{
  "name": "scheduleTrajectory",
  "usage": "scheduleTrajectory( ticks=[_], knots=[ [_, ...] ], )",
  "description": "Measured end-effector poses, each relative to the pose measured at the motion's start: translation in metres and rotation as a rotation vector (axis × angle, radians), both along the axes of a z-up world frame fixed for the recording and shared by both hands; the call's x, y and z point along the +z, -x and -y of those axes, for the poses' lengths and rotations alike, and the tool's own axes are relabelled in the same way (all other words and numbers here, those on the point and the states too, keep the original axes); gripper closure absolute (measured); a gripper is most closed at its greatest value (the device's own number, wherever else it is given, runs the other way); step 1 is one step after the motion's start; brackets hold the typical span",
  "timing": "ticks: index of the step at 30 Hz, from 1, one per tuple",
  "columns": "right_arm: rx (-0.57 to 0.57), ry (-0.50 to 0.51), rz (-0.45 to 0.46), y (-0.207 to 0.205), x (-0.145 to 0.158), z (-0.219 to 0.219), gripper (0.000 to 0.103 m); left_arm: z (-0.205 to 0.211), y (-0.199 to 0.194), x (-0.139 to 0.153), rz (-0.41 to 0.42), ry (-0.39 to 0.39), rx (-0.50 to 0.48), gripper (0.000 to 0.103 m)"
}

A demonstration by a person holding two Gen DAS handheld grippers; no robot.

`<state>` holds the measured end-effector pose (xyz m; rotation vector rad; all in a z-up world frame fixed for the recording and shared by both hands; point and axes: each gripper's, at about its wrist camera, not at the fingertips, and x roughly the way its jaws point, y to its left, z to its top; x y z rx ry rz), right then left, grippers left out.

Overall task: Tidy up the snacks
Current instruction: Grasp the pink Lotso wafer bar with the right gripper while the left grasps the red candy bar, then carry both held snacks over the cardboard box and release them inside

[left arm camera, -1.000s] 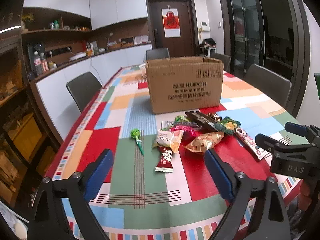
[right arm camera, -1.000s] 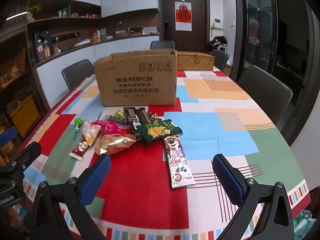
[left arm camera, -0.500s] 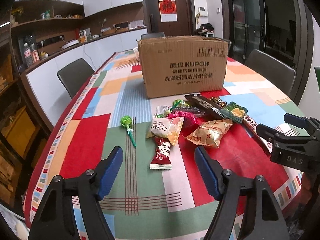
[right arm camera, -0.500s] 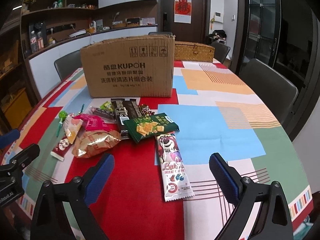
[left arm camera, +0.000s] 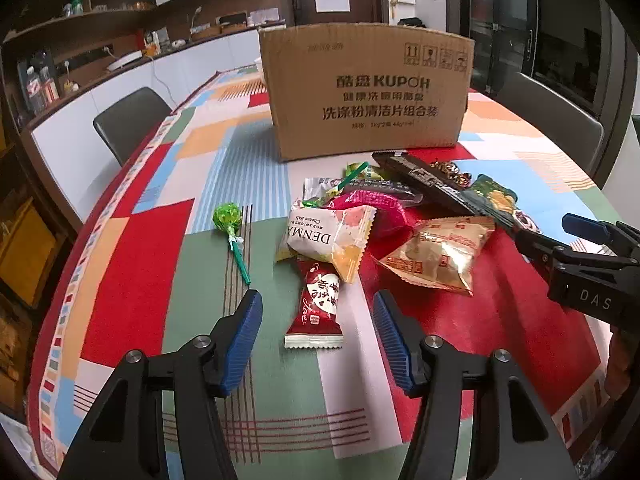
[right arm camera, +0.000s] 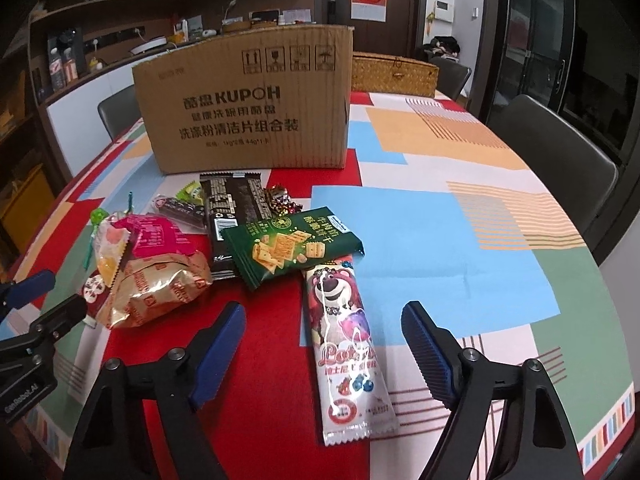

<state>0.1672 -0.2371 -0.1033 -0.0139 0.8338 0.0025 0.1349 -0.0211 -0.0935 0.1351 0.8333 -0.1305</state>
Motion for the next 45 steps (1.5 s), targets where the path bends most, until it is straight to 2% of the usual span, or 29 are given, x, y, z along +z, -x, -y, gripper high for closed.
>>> scheduleTrajectory(
  ticks=[7, 18, 20, 23, 25, 28, 36, 45],
  knots=[
    [0.01, 0.003, -0.027, -0.013, -0.007, -0.002, 0.029, 0.001, -0.016, -0.009, -0.042, 0.008, -0.007, 0.057],
    [0.006, -0.03, -0.076, -0.028, -0.017, 0.002, 0.038, 0.005, -0.03, -0.015, -0.075, 0.013, -0.018, 0.061],
    [0.005, -0.027, -0.077, -0.03, -0.018, 0.002, 0.04, 0.005, -0.032, -0.017, -0.087, 0.023, -0.017, 0.064],
    [-0.002, -0.013, -0.077, -0.03, -0.018, 0.002, 0.051, 0.003, -0.034, -0.02, -0.11, 0.04, -0.014, 0.069],
    [-0.002, -0.007, -0.077, -0.03, -0.017, 0.001, 0.063, 0.002, -0.035, -0.022, -0.12, 0.051, -0.015, 0.073],
    [0.009, -0.002, -0.082, -0.029, -0.016, -0.001, 0.068, 0.001, -0.035, -0.022, -0.12, 0.056, -0.016, 0.079],
    [0.017, -0.006, -0.101, -0.018, -0.012, -0.002, 0.073, 0.006, -0.026, -0.017, -0.124, 0.079, -0.044, 0.08],
    [0.035, -0.049, -0.099, 0.006, 0.004, -0.003, 0.074, 0.009, -0.004, 0.007, -0.062, 0.086, -0.062, 0.08]
  ],
)
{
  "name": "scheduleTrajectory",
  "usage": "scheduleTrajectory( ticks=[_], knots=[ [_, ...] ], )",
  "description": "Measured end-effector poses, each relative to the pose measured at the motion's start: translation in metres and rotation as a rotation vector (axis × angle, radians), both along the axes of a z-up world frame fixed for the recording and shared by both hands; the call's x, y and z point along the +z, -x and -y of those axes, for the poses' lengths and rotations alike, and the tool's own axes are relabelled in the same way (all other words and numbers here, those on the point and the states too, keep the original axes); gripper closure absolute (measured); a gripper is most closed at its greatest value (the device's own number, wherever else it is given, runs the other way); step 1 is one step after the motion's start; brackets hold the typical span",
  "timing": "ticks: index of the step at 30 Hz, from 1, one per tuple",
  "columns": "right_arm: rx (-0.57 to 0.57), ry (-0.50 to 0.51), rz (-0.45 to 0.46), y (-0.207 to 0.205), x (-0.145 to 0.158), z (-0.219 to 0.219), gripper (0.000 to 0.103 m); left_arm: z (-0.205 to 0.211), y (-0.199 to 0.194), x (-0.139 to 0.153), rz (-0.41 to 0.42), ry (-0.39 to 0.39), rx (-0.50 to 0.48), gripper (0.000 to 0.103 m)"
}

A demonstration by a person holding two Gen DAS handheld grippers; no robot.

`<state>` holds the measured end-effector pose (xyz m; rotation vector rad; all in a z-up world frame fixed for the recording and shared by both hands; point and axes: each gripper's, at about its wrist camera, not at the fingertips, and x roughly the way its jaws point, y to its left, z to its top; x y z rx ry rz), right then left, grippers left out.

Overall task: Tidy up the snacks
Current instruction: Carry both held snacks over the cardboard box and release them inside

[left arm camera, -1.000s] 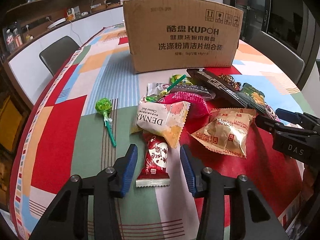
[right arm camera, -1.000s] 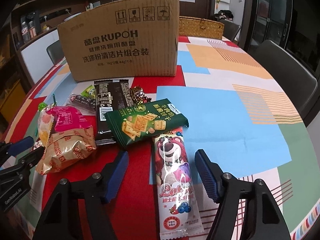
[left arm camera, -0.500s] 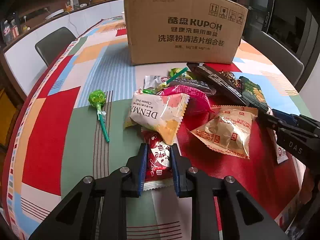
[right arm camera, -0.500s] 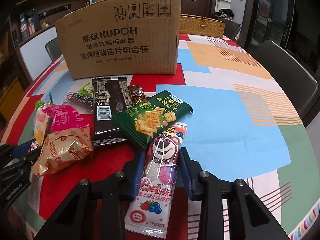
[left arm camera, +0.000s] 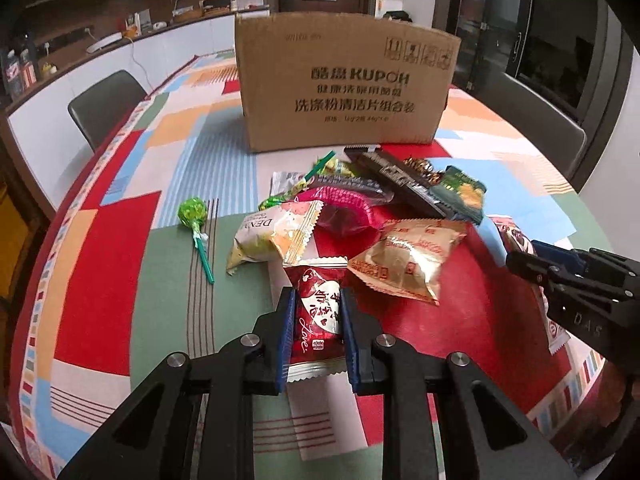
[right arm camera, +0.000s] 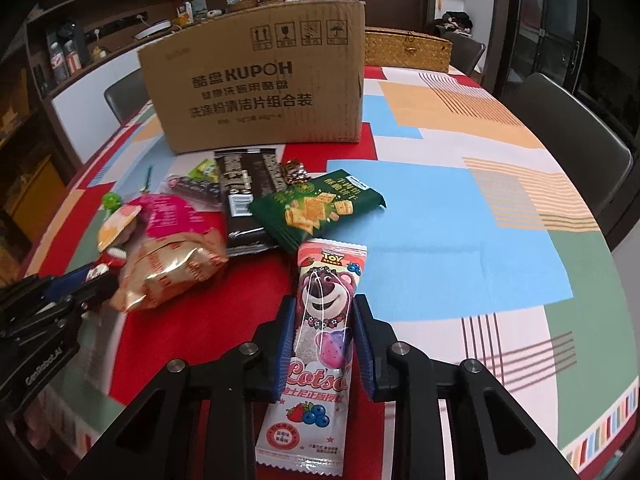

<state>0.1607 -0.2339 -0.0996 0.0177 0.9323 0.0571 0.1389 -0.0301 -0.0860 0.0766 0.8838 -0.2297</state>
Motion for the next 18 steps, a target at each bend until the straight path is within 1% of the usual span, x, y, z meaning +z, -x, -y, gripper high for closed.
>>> scheduleTrajectory(
  ticks=[5, 11, 18],
  knots=[
    [0.002, 0.006, 0.039, 0.015, 0.013, 0.0, 0.074, 0.0, 0.009, 0.016, 0.044, -0.004, -0.003, 0.08],
    [0.002, 0.015, 0.117, 0.026, 0.033, 0.0, 0.074, 0.0, 0.017, 0.033, 0.097, -0.02, 0.0, 0.08],
    [0.021, 0.031, 0.202, 0.021, 0.055, -0.003, 0.074, -0.003, 0.012, 0.053, 0.145, -0.015, 0.009, 0.08]
  ],
)
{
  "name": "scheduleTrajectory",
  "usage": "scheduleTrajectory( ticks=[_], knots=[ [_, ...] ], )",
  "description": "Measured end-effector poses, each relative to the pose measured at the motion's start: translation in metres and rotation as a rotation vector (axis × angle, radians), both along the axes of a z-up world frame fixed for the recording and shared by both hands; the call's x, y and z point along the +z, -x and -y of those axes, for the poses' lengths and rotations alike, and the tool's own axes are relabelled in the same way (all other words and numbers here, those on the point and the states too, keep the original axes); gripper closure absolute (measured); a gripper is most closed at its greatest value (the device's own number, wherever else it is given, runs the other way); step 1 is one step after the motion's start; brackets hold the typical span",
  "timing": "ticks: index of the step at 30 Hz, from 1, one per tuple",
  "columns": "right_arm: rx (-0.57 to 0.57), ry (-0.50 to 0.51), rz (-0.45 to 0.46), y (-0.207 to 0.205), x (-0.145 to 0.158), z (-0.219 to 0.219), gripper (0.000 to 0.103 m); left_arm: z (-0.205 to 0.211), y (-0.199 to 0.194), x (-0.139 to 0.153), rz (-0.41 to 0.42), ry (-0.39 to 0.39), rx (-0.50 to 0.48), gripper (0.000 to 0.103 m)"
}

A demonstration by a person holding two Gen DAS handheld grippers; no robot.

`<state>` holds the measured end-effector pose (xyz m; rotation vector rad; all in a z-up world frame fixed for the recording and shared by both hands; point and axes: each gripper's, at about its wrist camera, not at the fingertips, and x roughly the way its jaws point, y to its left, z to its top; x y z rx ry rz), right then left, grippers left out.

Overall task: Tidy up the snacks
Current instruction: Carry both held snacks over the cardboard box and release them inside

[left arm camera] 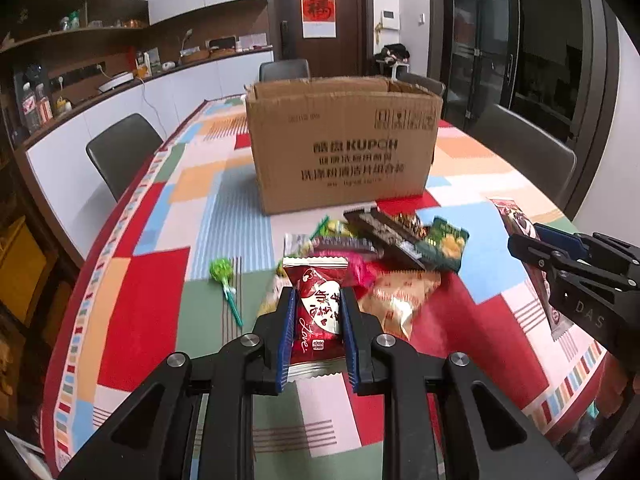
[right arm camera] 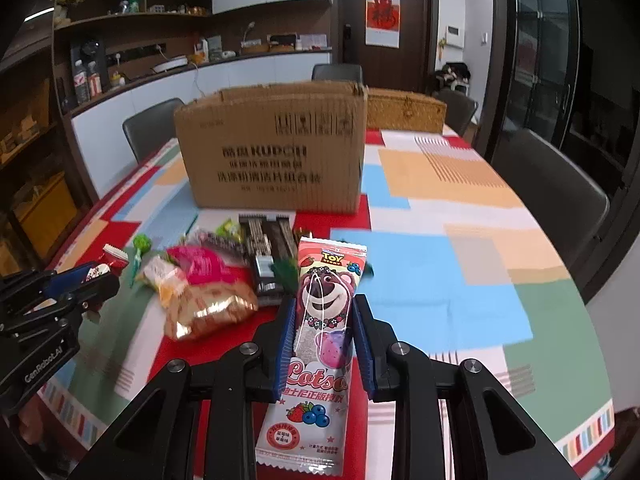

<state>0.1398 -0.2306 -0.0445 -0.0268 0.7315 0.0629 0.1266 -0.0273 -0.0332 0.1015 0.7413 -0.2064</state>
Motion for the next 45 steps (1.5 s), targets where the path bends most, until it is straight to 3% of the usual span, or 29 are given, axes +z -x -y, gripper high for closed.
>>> scheduleTrajectory(
  ticks=[18, 35, 39, 45],
  knots=[
    [0.072, -0.078, 0.147, -0.042, 0.055, -0.012, 0.074, 0.006, -0.042, 0.056, 0.113, 0.061, -0.026, 0.08],
    [0.13, -0.152, 0.228, -0.112, 0.103, -0.011, 0.074, 0.01, -0.115, 0.118, 0.234, 0.062, -0.044, 0.08],
    [0.138, -0.166, 0.216, -0.137, 0.113, -0.01, 0.074, 0.012, -0.134, 0.128, 0.245, 0.043, -0.053, 0.08],
    [0.142, -0.174, 0.168, -0.178, 0.12, -0.009, 0.074, 0.013, -0.171, 0.132, 0.196, 0.056, -0.063, 0.08]
  ],
)
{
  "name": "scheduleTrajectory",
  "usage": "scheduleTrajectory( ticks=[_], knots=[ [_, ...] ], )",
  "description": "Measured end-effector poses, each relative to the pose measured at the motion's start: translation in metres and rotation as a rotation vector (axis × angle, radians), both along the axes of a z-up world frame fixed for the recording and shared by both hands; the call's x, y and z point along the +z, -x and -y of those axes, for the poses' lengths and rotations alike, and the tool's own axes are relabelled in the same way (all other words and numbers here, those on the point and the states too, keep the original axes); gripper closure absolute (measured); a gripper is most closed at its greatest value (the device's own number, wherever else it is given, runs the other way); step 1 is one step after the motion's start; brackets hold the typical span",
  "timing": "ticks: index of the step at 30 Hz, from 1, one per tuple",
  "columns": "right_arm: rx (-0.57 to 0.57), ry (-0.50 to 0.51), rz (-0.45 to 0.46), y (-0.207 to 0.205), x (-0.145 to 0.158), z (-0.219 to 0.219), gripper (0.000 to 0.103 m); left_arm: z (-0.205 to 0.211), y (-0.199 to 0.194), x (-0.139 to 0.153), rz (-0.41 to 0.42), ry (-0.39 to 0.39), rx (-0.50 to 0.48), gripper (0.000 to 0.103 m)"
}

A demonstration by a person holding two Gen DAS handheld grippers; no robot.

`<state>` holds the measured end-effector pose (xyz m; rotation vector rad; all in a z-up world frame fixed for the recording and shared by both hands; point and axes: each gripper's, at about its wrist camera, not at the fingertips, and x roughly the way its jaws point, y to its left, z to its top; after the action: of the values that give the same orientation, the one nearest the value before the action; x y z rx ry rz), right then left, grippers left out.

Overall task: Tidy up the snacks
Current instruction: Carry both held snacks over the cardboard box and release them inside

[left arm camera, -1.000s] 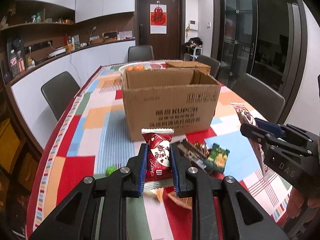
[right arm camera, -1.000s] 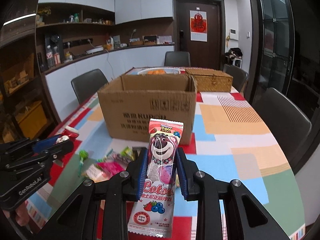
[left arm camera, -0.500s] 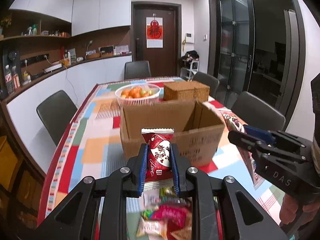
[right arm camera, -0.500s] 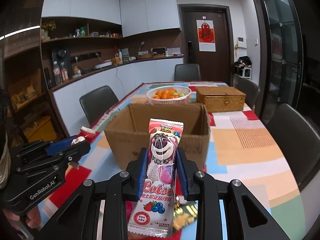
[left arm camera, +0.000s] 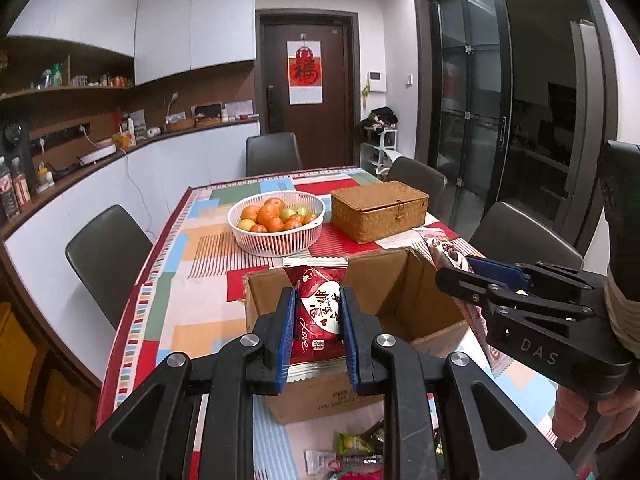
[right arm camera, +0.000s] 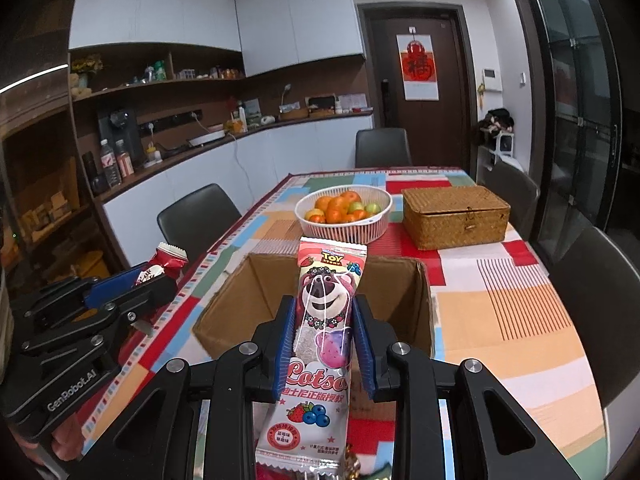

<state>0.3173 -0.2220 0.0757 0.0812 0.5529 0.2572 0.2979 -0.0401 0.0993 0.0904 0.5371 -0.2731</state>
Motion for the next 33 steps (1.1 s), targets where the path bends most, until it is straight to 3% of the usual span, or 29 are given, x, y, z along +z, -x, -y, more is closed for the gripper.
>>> scheduleTrajectory(
  ticks=[14, 15, 16, 17, 19, 20, 25, 33],
  knots=[
    [-0.013, 0.009, -0.164, -0.087, -0.017, 0.005, 0.074, 0.006, -0.079, -0.033, -0.205, 0.034, -0.001, 0.08],
    [-0.015, 0.011, -0.169, -0.091, -0.018, 0.005, 0.074, 0.006, -0.083, -0.036, -0.219, 0.036, -0.001, 0.079],
    [-0.02, 0.011, -0.172, -0.093, -0.019, 0.005, 0.073, 0.007, -0.086, -0.038, -0.234, 0.034, -0.005, 0.071],
    [-0.028, 0.01, -0.175, -0.096, -0.021, 0.005, 0.073, 0.005, -0.087, -0.039, -0.237, 0.035, 0.002, 0.062],
    [-0.039, 0.009, -0.188, -0.1, -0.024, 0.006, 0.054, 0.001, -0.084, -0.039, -0.229, 0.037, 0.027, 0.059],
    [-0.048, 0.006, -0.194, -0.101, -0.026, 0.008, 0.05, -0.001, -0.08, -0.038, -0.222, 0.037, 0.035, 0.059],
    [-0.073, 0.043, -0.156, -0.085, -0.025, 0.006, 0.05, -0.007, -0.057, -0.029, -0.175, 0.02, 0.045, 0.054],
    [-0.004, 0.054, -0.089, -0.035, -0.017, -0.007, 0.05, -0.016, -0.01, -0.012, -0.094, -0.002, 0.042, 0.051]
  ],
)
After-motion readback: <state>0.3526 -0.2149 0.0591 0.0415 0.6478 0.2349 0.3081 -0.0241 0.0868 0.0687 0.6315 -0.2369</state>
